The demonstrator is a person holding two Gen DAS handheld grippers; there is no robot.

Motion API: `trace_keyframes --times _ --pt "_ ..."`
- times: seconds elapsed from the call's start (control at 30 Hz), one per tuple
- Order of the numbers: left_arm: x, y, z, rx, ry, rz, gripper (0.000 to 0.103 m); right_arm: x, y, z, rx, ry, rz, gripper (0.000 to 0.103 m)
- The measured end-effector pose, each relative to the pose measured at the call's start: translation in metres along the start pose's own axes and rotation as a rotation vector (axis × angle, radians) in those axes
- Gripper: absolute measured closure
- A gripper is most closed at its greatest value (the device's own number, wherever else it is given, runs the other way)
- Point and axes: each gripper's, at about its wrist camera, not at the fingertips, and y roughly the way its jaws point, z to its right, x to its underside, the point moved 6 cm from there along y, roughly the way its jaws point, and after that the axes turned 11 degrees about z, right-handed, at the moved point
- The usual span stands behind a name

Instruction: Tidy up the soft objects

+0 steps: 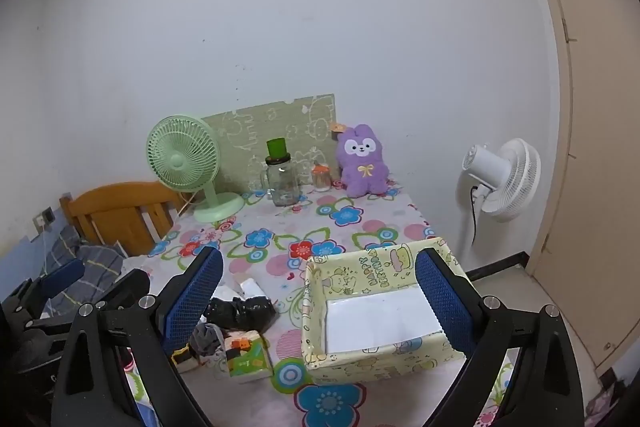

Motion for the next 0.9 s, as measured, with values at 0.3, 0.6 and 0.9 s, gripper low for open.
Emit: trace_keyframes --times 0.3,0.6,0.9 --pt "0.0030 0.0036 0.0016 0.020 -0.007 -0.003 0.000 0.0045 0.0043 0.0004 0.004 -0.005 -0.001 0.004" --pt "0.0022 0.0040 0.0008 0.021 -0.004 -0.001 0.000 0.0018 0.0026 -0.0004 0.009 -0.007 0.002 0.004" --pt "0.0008 0.0033 -0.0006 0.019 -0.003 -0.002 0.001 0.0006 0.0018 0.0003 0.021 -0.006 -0.002 0.004"
